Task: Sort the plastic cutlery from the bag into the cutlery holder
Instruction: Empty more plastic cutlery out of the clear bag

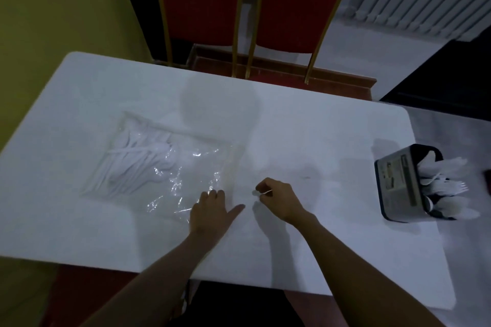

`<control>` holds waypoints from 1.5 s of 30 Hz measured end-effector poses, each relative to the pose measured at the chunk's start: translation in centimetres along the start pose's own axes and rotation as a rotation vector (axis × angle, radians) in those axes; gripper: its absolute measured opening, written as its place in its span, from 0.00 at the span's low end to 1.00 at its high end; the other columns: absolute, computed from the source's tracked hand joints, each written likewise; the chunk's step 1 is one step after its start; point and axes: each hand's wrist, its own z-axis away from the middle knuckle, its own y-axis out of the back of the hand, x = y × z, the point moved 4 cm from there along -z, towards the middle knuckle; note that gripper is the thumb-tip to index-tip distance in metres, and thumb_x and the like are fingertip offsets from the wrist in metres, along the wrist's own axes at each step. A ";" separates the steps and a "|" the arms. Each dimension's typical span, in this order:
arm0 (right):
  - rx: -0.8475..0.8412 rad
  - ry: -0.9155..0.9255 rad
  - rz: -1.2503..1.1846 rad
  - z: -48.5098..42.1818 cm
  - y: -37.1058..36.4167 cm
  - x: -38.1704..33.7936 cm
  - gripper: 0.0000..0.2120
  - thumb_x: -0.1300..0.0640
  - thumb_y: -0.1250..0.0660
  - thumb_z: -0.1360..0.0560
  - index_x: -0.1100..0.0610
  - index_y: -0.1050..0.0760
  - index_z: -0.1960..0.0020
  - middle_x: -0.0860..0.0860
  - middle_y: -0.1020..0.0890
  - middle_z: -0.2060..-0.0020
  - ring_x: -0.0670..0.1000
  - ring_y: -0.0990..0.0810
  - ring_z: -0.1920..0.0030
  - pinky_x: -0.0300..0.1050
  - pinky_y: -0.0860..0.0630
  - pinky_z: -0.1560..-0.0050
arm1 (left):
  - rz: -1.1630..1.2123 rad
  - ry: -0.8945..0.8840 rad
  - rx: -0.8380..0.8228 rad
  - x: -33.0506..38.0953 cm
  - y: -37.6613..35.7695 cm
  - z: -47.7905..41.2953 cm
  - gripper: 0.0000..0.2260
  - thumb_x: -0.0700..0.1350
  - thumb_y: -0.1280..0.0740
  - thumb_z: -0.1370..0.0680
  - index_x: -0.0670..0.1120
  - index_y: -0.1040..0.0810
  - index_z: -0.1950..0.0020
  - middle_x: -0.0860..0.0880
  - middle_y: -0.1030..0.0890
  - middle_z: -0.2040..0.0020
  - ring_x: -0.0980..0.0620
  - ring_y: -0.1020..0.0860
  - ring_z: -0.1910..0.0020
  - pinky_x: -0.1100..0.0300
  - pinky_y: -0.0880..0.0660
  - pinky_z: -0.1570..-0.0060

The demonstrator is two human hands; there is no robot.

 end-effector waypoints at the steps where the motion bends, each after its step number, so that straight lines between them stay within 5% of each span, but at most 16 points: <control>1: -0.003 0.002 -0.001 -0.1 0.0 -0.1 0.11 0.62 0.35 0.24 0.59 0.23 0.42 0.54 0.19 0.45 0.51 0.21 0.47 0.41 0.25 0.47 | 0.016 0.021 -0.003 0.4 0.0 -0.2 0.24 0.65 0.39 0.26 0.46 0.27 0.46 0.50 0.23 0.49 0.48 0.26 0.45 0.53 0.26 0.55; 7: -0.010 -0.013 -0.004 -0.7 0.2 -0.1 0.10 0.56 0.35 0.22 0.58 0.22 0.42 0.53 0.18 0.46 0.50 0.20 0.47 0.42 0.24 0.45 | 0.368 0.152 0.052 1.2 1.5 -2.6 0.05 0.40 0.37 0.26 0.43 0.21 0.56 0.44 0.18 0.57 0.44 0.22 0.52 0.55 0.26 0.58; 11: -0.001 -0.044 -0.110 -0.9 0.3 -1.1 0.11 0.53 0.36 0.22 0.58 0.19 0.45 0.51 0.16 0.49 0.50 0.20 0.48 0.42 0.25 0.44 | 0.634 0.155 0.104 0.2 3.2 -2.6 0.03 0.39 0.31 0.28 0.44 0.18 0.58 0.46 0.18 0.60 0.50 0.20 0.59 0.64 0.31 0.58; 14: 0.024 -0.124 -0.353 -0.9 0.8 -2.3 0.14 0.47 0.33 0.24 0.57 0.17 0.49 0.50 0.16 0.55 0.51 0.18 0.52 0.50 0.20 0.45 | 0.838 0.150 -0.005 0.6 4.5 -2.0 0.03 0.40 0.31 0.27 0.44 0.18 0.60 0.48 0.17 0.65 0.59 0.20 0.68 0.66 0.24 0.59; 17: 0.034 -0.159 -0.498 -0.7 1.5 -3.5 0.16 0.43 0.29 0.28 0.56 0.16 0.53 0.53 0.15 0.56 0.52 0.17 0.55 0.47 0.19 0.52 | 0.989 0.121 -0.112 2.0 5.4 -1.6 0.01 0.38 0.29 0.28 0.43 0.17 0.58 0.44 0.16 0.64 0.54 0.19 0.65 0.60 0.19 0.55; 20: 0.073 -0.141 -0.517 -0.1 2.7 -3.7 0.10 0.52 0.28 0.27 0.58 0.15 0.52 0.52 0.14 0.57 0.51 0.16 0.57 0.44 0.18 0.54 | 1.093 0.173 -0.133 3.4 5.9 -1.1 0.06 0.36 0.29 0.29 0.43 0.17 0.54 0.40 0.17 0.64 0.49 0.19 0.64 0.55 0.19 0.52; 28: 0.031 -0.022 -0.367 1.3 5.1 -3.5 0.08 0.59 0.32 0.25 0.61 0.16 0.53 0.54 0.15 0.62 0.47 0.18 0.64 0.40 0.19 0.59 | 1.097 0.282 -0.062 6.1 6.1 -0.5 0.06 0.46 0.26 0.29 0.44 0.15 0.60 0.44 0.15 0.62 0.52 0.19 0.65 0.60 0.19 0.55; 34: 0.139 0.091 -0.111 1.5 5.6 -4.3 0.10 0.63 0.37 0.28 0.61 0.16 0.59 0.54 0.16 0.67 0.53 0.17 0.65 0.50 0.18 0.57 | 1.181 0.303 -0.148 7.5 5.7 -0.5 0.04 0.40 0.30 0.26 0.39 0.17 0.56 0.42 0.17 0.57 0.50 0.20 0.61 0.58 0.21 0.49; 37: 0.182 0.004 0.040 1.1 5.8 -2.4 0.11 0.61 0.38 0.27 0.60 0.17 0.58 0.56 0.15 0.62 0.57 0.17 0.60 0.51 0.18 0.55 | 1.270 0.294 -0.133 8.2 6.3 -0.2 0.02 0.37 0.31 0.25 0.40 0.19 0.55 0.45 0.19 0.59 0.52 0.21 0.61 0.61 0.22 0.50; 42: 0.168 -0.155 -0.263 1.8 7.4 1.2 0.07 0.60 0.32 0.26 0.64 0.18 0.56 0.59 0.15 0.62 0.55 0.16 0.64 0.52 0.17 0.54 | 1.045 0.297 -0.016 7.1 8.2 -1.0 0.04 0.44 0.27 0.31 0.44 0.17 0.62 0.48 0.15 0.63 0.52 0.17 0.60 0.59 0.20 0.51; 45: 0.128 -0.127 -0.339 2.0 6.6 -0.9 0.13 0.54 0.26 0.29 0.61 0.24 0.52 0.57 0.16 0.62 0.53 0.16 0.67 0.43 0.18 0.64 | 1.009 0.247 -0.062 9.2 8.3 -0.6 0.06 0.43 0.30 0.31 0.40 0.19 0.62 0.45 0.17 0.65 0.51 0.20 0.64 0.58 0.19 0.54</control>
